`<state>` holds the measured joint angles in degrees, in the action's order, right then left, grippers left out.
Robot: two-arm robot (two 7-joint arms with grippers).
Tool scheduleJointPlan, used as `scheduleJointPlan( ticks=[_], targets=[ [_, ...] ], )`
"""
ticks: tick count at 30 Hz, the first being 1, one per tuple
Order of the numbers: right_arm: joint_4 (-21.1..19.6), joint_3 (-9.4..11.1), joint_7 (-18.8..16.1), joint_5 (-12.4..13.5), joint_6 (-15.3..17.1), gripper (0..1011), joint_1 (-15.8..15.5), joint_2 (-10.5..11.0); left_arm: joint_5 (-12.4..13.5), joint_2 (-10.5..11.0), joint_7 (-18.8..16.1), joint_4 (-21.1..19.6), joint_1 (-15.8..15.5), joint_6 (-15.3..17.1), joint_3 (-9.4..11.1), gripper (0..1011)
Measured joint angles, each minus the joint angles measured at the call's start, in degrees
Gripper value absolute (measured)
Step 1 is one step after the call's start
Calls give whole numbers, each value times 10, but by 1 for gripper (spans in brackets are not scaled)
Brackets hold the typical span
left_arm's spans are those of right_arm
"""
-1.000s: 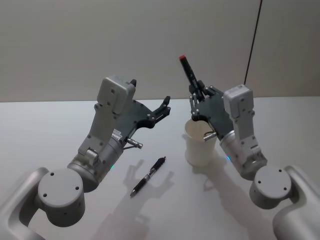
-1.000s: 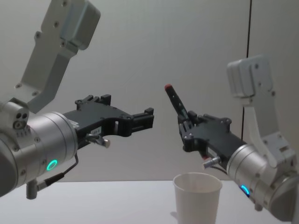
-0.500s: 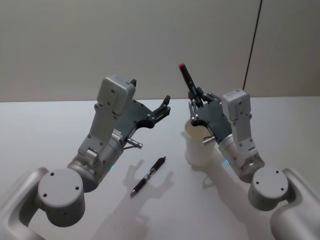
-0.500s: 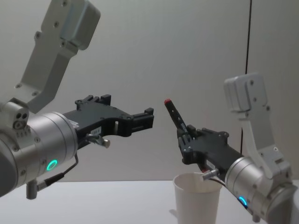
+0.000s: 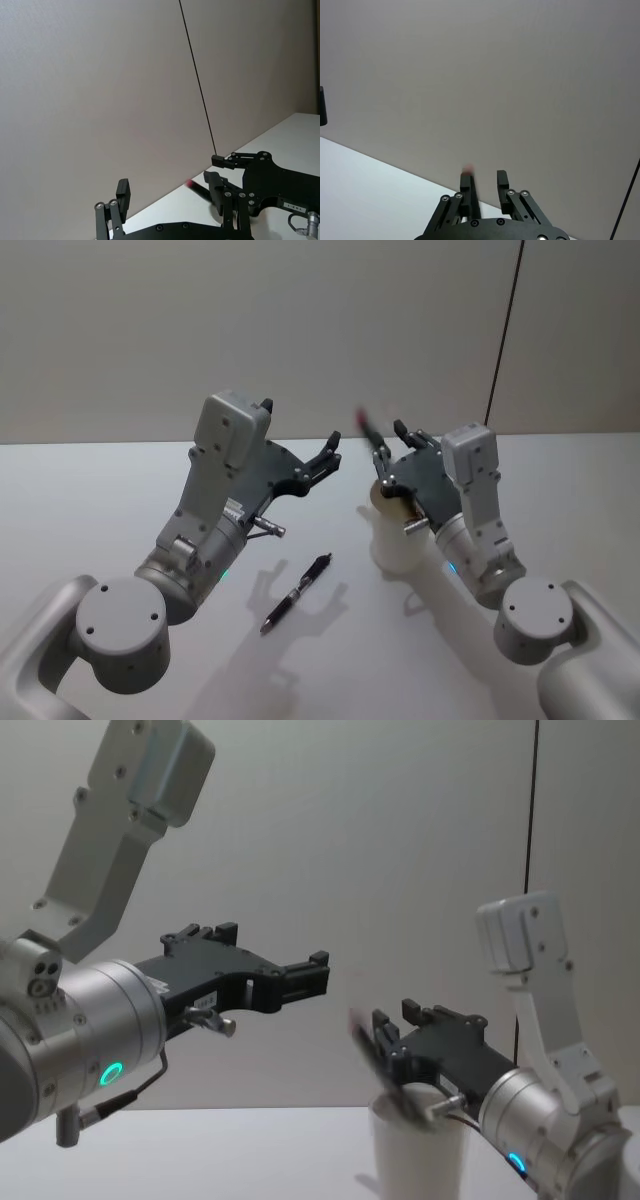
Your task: Place the pen into the pen holder.
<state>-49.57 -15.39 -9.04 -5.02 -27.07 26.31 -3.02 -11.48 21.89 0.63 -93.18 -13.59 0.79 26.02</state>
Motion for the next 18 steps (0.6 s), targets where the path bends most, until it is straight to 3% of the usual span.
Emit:
scheduleJointPlan(
  ticks=[18],
  targets=[
    [-2,1,-2,10,-4,850,-4,1,0,0,0,0,0,0,0,1003]
  ],
)
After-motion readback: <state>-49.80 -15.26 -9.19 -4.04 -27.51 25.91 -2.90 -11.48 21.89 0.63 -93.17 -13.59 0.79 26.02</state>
